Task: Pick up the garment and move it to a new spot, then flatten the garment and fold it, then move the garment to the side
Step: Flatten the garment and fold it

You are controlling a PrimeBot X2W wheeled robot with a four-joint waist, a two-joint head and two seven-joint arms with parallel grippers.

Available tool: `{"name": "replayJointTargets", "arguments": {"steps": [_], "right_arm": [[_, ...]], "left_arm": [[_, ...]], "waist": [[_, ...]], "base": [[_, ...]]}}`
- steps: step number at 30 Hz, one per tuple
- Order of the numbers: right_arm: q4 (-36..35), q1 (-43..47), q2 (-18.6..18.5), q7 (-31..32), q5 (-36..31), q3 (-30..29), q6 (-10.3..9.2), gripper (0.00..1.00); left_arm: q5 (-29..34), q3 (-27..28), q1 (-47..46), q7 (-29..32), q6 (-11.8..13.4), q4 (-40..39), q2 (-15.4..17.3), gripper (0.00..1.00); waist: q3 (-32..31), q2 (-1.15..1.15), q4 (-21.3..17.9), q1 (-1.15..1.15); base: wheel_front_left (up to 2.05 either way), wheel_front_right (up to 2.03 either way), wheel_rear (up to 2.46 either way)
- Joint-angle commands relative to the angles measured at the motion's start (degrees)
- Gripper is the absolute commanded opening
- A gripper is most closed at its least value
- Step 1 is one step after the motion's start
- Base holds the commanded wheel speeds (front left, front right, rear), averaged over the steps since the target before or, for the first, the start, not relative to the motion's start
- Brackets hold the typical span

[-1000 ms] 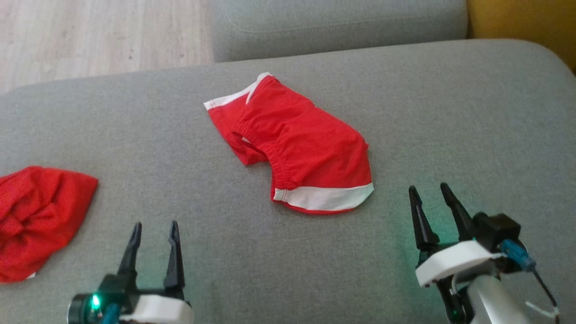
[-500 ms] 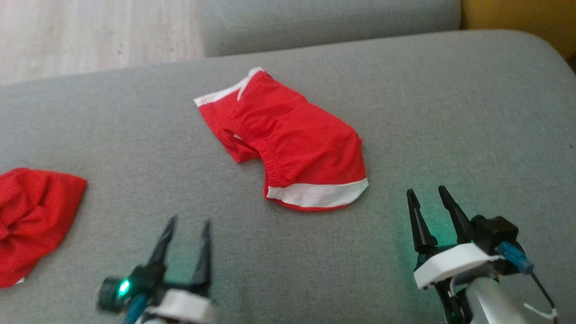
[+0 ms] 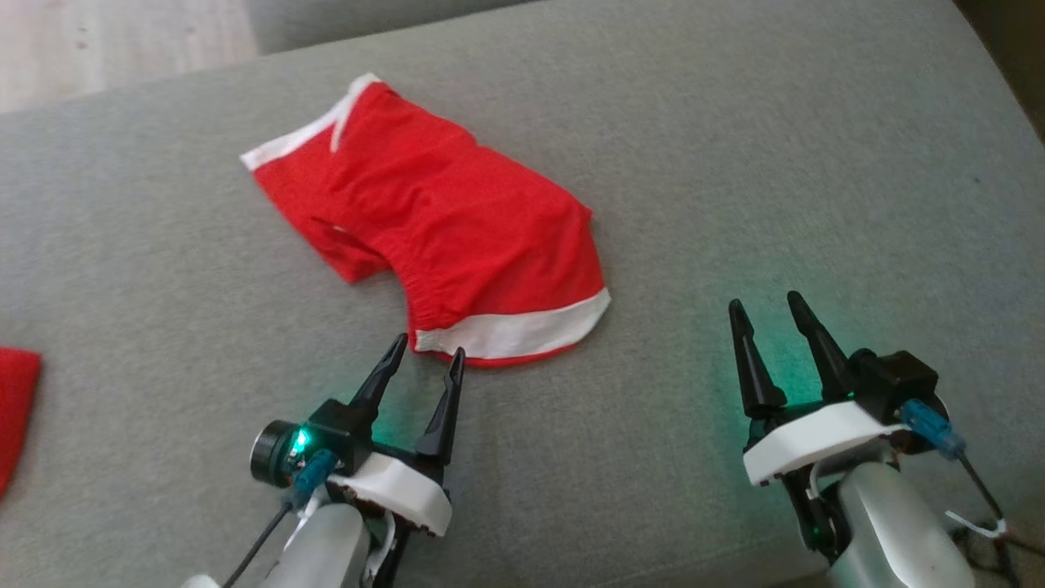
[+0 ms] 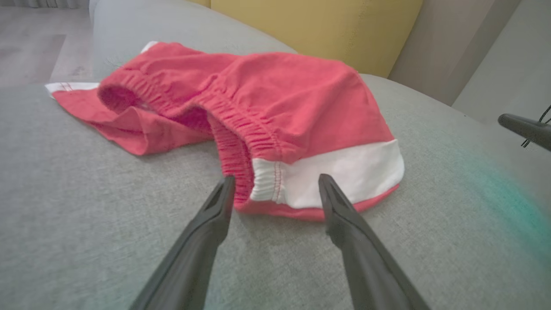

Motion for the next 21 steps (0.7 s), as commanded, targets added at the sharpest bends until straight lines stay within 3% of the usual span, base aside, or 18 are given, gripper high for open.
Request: {"name": "replayJointTargets", "arguments": {"steps": [1, 6, 7, 8, 9, 15, 21], "right_arm": [[-1.97, -1.61, -0.50, -0.37, 0.54, 1.25, -0.04, 1.00], [-2.04, -1.80, -0.58, -0.37, 0.91, 1.23, -0.04, 1.00], [-2.04, -1.80, -0.54, -0.37, 0.90, 1.22, -0.04, 1.00], [-2.02, -1.82, -0.49, -0.37, 0.90, 1.21, -0.04, 1.00], [-2.00, -1.84, -0.43, -0.37, 0.94, 1.25, -0.04, 1.00], [-1.64, -1.77, -0.15, -0.37, 1.09, 1.85, -0.04, 1.00], [-0.03, -1.05, 0.41, -0.37, 1.71, 3.01, -0.04, 1.00]], "left_arm": [[-0.30, 1.72, -2.30, -0.29, -0.02, -0.63, 0.12, 1.00], [-0.31, 2.25, -2.98, -0.29, -0.32, 0.24, 0.12, 1.00], [-0.37, 2.57, -3.18, -0.29, -0.35, -0.10, 0.12, 0.84], [-0.19, 2.71, -3.40, -0.29, -0.38, -0.60, 0.12, 0.31], [0.01, 2.86, -3.60, -0.29, -0.42, -1.45, 0.12, 0.00], [1.68, 2.75, -5.08, -0.29, -0.33, -7.28, 0.12, 0.00], [-1.52, -6.74, -19.22, -0.29, -0.39, -12.70, 0.12, 0.00]], "waist": [[1.22, 0.00, -1.38, -0.01], [1.68, 0.00, -1.89, -0.01], [1.71, 0.00, -1.90, -0.01], [1.71, 0.00, -1.89, -0.01], [1.66, 0.00, -1.86, -0.01], [0.57, 0.00, -1.37, -0.01], [-1.90, 0.00, -0.22, -0.01]], "base": [[0.00, 0.00, 0.00], [0.00, 0.00, 0.00], [0.00, 0.00, 0.00], [0.00, 0.00, 0.00], [0.00, 0.00, 0.00], [0.00, 0.00, 0.00], [0.00, 0.00, 0.00]]}}
